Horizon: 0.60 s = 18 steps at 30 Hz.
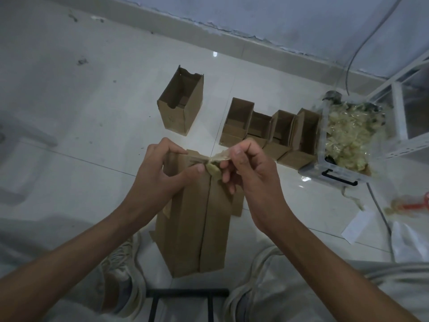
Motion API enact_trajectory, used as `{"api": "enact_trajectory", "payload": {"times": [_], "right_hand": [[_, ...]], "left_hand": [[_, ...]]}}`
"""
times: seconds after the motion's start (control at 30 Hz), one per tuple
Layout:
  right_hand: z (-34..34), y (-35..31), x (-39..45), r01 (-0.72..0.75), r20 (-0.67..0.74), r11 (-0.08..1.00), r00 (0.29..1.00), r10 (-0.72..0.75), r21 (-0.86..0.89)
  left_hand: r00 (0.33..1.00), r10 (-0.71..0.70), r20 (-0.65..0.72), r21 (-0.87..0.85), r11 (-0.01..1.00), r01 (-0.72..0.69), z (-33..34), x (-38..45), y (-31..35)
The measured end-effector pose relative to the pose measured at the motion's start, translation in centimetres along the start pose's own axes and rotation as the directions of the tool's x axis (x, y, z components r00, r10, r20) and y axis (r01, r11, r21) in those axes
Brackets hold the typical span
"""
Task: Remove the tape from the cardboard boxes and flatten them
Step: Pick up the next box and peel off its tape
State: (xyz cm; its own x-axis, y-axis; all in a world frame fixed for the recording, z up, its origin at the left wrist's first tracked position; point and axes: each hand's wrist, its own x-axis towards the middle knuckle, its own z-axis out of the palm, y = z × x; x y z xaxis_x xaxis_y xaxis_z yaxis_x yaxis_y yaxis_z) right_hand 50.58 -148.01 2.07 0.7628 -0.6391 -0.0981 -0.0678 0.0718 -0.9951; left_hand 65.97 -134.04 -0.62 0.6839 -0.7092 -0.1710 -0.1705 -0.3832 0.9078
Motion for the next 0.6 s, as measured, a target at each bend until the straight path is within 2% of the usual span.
{"api": "enact_trajectory", "payload": {"times": [0.1,0.17,0.23,0.3,0.37,0.43,0.53,0.6], "right_hand": [[0.0,0.1,0.0,0.01,-0.071,0.996,0.997,-0.017,-0.086],[0.0,0.0,0.0,-0.007,-0.162,0.983,0.986,-0.023,-0.182],[0.1,-0.1,0.0,0.013,-0.241,0.946,0.966,-0.095,-0.323],[0.3,0.0,0.1,0.075,-0.237,0.875,0.948,-0.211,-0.479],[0.4,0.3,0.2,0.144,-0.173,0.789,0.938,-0.301,-0.597],[0.2,0.8,0.4,0.248,-0.039,0.708,0.931,-0.363,-0.661],[-0.4,1.6,0.7,0.431,0.194,0.578,0.884,-0.426,-0.693],[-0.7,1.8,0.8,0.461,0.253,0.561,0.877,-0.409,-0.688]], "left_hand": [[1.0,0.006,0.002,-0.001,1.0,-0.006,-0.1,-0.2,0.1],[0.997,0.083,-0.006,0.079,0.993,-0.082,0.0,-0.3,0.2],[0.982,0.186,-0.033,0.193,0.965,-0.176,0.1,-0.4,0.1],[0.963,0.263,-0.05,0.296,0.925,-0.237,0.1,-0.3,-0.2],[0.957,0.286,-0.058,0.349,0.903,-0.249,0.0,0.0,-0.6],[0.957,0.282,-0.067,0.345,0.906,-0.243,0.1,0.1,-0.8],[0.951,0.3,-0.07,0.331,0.907,-0.261,0.2,0.2,-0.8],[0.949,0.309,-0.069,0.314,0.909,-0.273,0.0,0.4,-0.8]]}}
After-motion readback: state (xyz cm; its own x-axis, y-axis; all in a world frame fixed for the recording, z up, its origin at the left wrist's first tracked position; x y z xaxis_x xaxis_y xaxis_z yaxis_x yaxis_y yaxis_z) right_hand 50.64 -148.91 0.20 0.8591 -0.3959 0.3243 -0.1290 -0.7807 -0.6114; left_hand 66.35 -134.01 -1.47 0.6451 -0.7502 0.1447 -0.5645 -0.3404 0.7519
